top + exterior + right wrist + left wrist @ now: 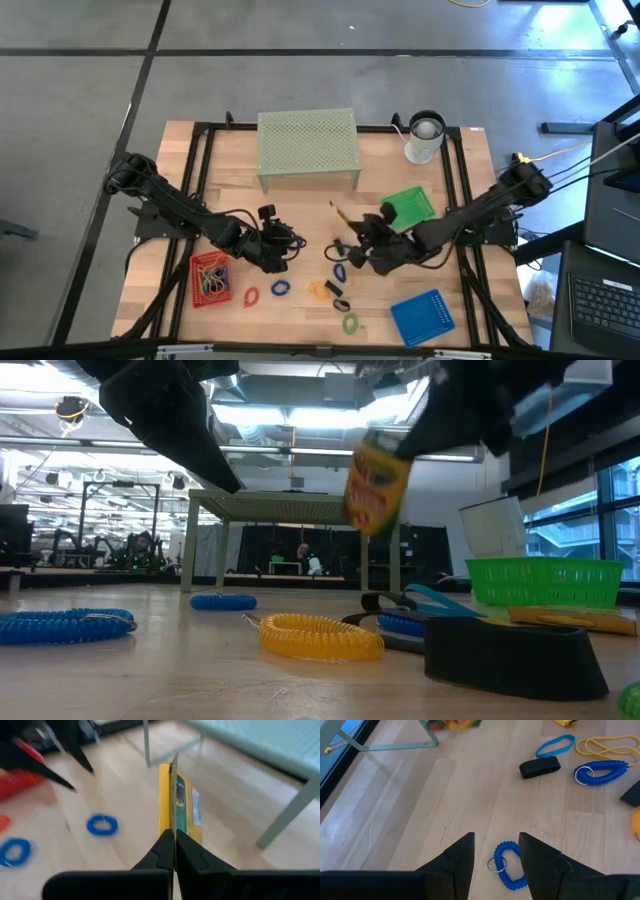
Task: Pick & Place Office Desk Supplies
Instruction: Put the crayon box into the green bin
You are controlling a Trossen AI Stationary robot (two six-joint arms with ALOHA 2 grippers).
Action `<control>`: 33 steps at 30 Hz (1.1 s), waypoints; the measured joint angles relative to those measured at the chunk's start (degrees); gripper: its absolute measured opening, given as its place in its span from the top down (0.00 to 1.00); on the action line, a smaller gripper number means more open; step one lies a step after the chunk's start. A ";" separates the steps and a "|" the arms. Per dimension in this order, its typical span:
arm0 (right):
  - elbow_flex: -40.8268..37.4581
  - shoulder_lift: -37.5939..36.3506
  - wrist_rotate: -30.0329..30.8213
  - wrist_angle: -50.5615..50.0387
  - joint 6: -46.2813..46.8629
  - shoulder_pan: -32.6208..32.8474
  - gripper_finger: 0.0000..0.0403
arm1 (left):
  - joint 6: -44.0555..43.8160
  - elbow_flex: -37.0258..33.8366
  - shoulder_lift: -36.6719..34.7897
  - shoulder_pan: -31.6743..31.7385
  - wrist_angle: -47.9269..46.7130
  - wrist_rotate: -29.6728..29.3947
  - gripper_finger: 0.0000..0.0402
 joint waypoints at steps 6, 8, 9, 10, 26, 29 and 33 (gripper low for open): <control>0.04 -4.80 5.19 0.37 -1.22 2.86 0.99 | 0.00 0.00 0.00 0.01 0.00 0.00 0.63; 0.04 -6.60 5.12 0.34 -2.47 3.59 0.99 | 0.00 0.00 0.00 0.01 0.00 0.02 0.63; 0.06 -7.42 4.97 0.15 -3.08 3.95 0.99 | 0.00 0.00 0.00 0.01 0.01 0.01 0.63; 0.07 -8.23 4.93 -0.32 -3.25 4.31 0.99 | 0.00 0.00 0.01 0.02 0.02 0.02 0.63; 0.09 -17.78 -3.75 -40.94 24.56 5.94 0.99 | 0.00 -0.02 0.02 -0.92 0.02 6.74 0.63; 0.09 -17.78 -6.98 -48.68 31.01 5.94 0.99 | -0.02 -0.02 0.02 -0.92 0.02 8.03 0.63; 0.09 -17.78 -11.19 -55.85 36.96 5.94 0.99 | -0.02 -0.02 0.02 -0.92 0.02 9.38 0.63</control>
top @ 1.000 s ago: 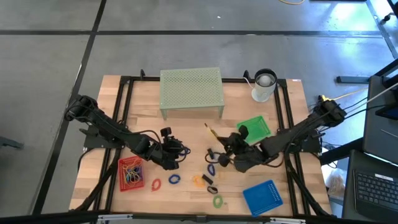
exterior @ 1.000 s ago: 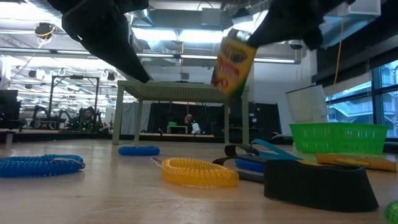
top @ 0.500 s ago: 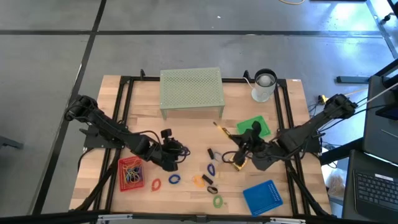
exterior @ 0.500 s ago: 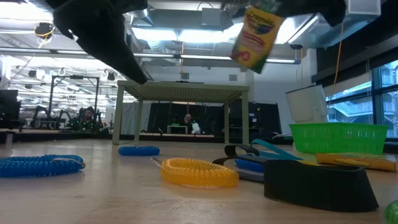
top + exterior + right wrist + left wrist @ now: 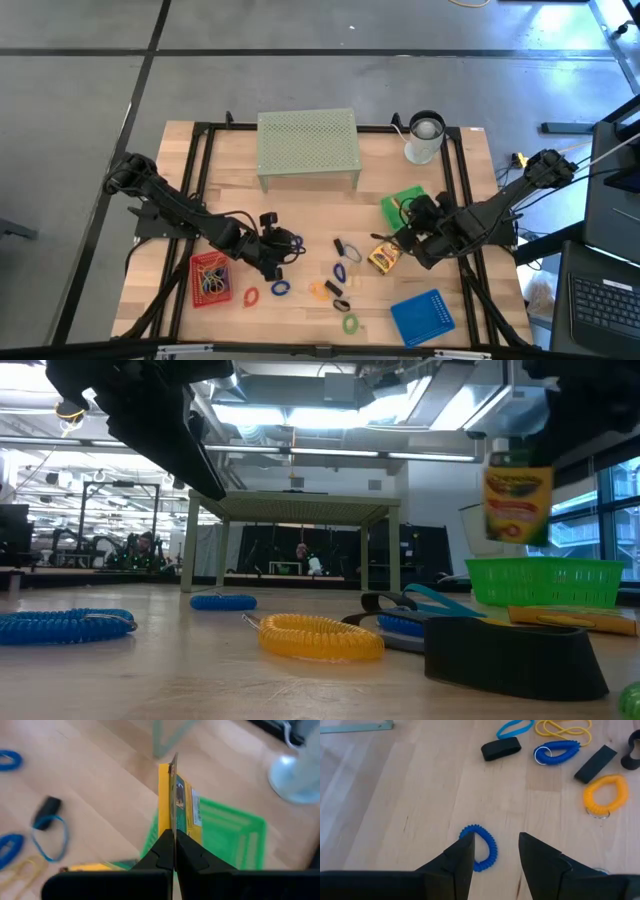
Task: Pick & Place Office Desk Supplies
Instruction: Put the crayon box into the green bin
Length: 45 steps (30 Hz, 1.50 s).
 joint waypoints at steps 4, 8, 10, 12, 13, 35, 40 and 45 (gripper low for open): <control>0.00 0.00 -4.36 -2.39 1.93 -0.04 0.99 | 0.00 0.00 0.00 0.00 0.00 0.07 0.63; 0.00 0.00 -7.21 -2.30 2.62 -0.04 0.98 | 0.00 0.00 0.00 0.00 0.00 0.07 0.63; 0.00 0.00 -7.65 -2.34 3.79 -0.04 0.97 | 0.00 0.00 0.00 0.00 -0.01 0.07 0.63; 0.00 0.00 -7.65 -2.32 3.92 -0.04 0.94 | 0.00 0.00 0.00 0.00 0.00 0.07 0.63; 0.00 0.02 -7.67 -2.32 3.92 -0.04 0.93 | 0.00 0.00 0.00 0.00 0.00 0.07 0.63; 0.00 0.04 -8.32 0.52 3.85 -0.04 0.67 | 0.00 0.00 0.00 0.00 0.00 0.05 0.63; 0.00 0.04 -13.28 9.64 3.49 1.07 0.67 | 0.00 0.00 0.00 0.00 0.00 0.05 0.63; 0.00 1.59 -10.09 22.21 0.36 4.26 0.69 | 0.00 0.00 0.00 0.00 0.00 0.05 0.63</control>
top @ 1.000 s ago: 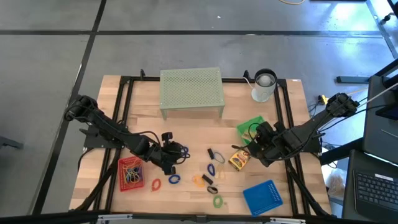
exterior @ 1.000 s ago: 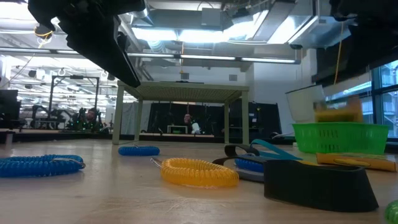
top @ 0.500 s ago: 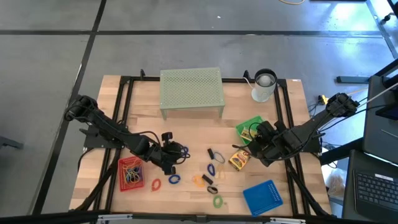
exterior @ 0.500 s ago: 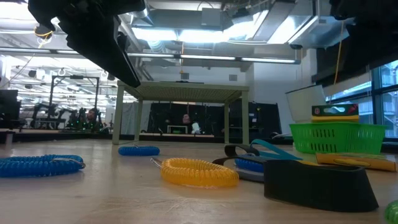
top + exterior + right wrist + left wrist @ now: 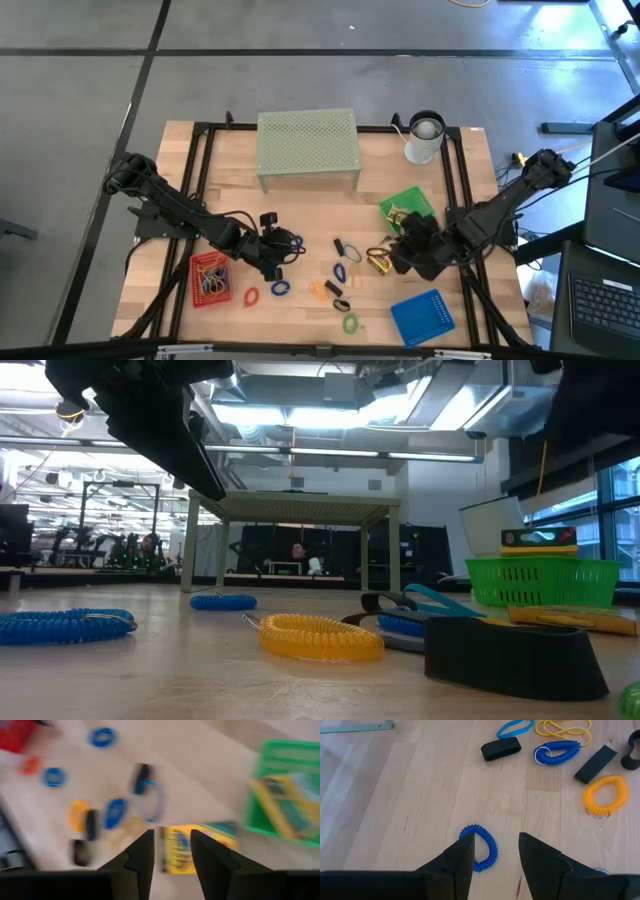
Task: Pick & Place Office Desk Supplies
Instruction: Put the crayon box into the green bin
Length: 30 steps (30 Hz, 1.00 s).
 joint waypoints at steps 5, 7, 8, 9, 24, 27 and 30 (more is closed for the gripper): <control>0.00 5.77 0.69 14.42 -7.37 2.08 0.70 | 0.00 0.00 0.00 0.00 0.00 0.00 0.63; 0.00 8.62 0.64 19.37 -10.89 2.33 0.70 | 0.00 0.00 0.00 0.00 0.00 0.00 0.63; 0.00 9.97 0.43 20.88 -12.50 2.46 0.70 | 0.00 0.02 0.00 0.00 0.02 0.00 0.63; 0.00 11.20 0.06 22.01 -14.06 2.50 0.70 | 0.00 0.02 0.00 0.00 0.00 0.00 0.63; -0.02 21.75 -2.66 21.14 -41.92 2.58 0.70 | 0.00 0.00 0.00 0.00 0.00 0.00 0.63; -0.02 22.61 -2.92 21.08 -45.43 2.60 0.70 | 0.00 0.00 0.00 0.00 0.00 0.00 0.63; -0.02 22.69 -2.19 20.87 -46.70 2.22 0.70 | 0.00 0.00 0.00 0.02 0.02 0.00 0.63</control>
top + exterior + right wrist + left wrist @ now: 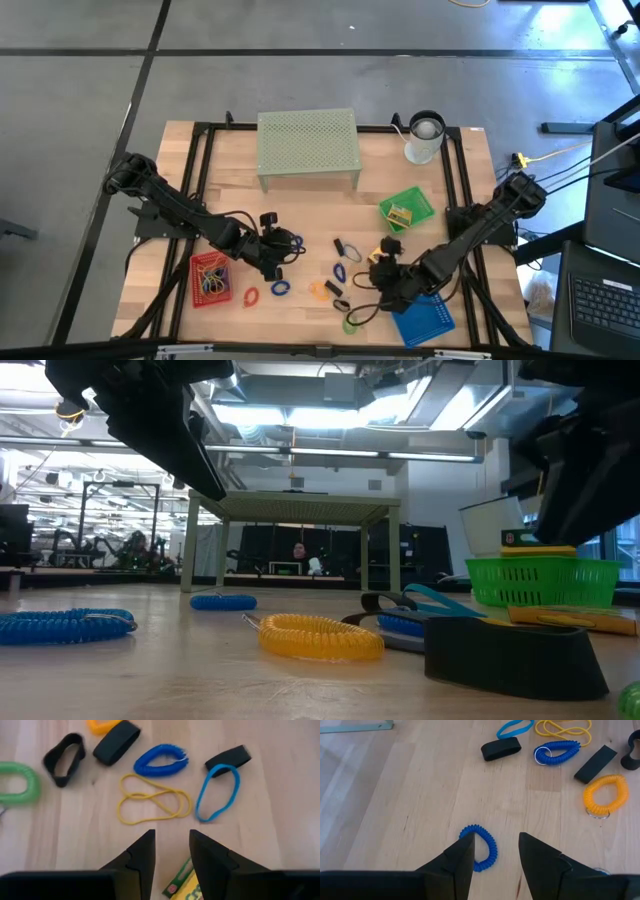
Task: Pick & Place Office Desk Supplies
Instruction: Put the crayon box into the green bin
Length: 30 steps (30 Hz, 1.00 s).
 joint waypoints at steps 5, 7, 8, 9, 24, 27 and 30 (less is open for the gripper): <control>0.00 0.00 0.67 -0.01 1.39 -0.78 0.70 | 0.00 0.00 0.00 -0.01 -0.01 0.00 0.63; 0.00 0.00 -1.36 -0.01 5.83 -0.86 0.70 | 0.00 0.00 0.00 -0.02 -0.02 0.00 0.63; 0.00 0.00 -2.06 -0.01 8.81 -0.86 0.70 | 0.00 0.00 0.00 -0.02 -0.02 0.00 0.63; 0.00 0.00 -2.49 -0.01 11.21 -0.81 0.70 | 0.00 0.00 0.00 0.00 -0.01 0.00 0.63; 0.02 2.82 -3.12 -1.21 13.76 -0.06 0.70 | 0.00 0.00 0.00 -0.02 -0.01 0.00 0.63; 0.00 5.11 -3.13 -2.25 13.76 -0.64 0.70 | 0.00 0.01 0.00 -0.01 -0.02 0.00 0.63; 0.00 6.40 -3.11 -3.37 13.76 -1.35 0.70 | 0.00 0.00 0.00 0.00 -0.02 0.00 0.63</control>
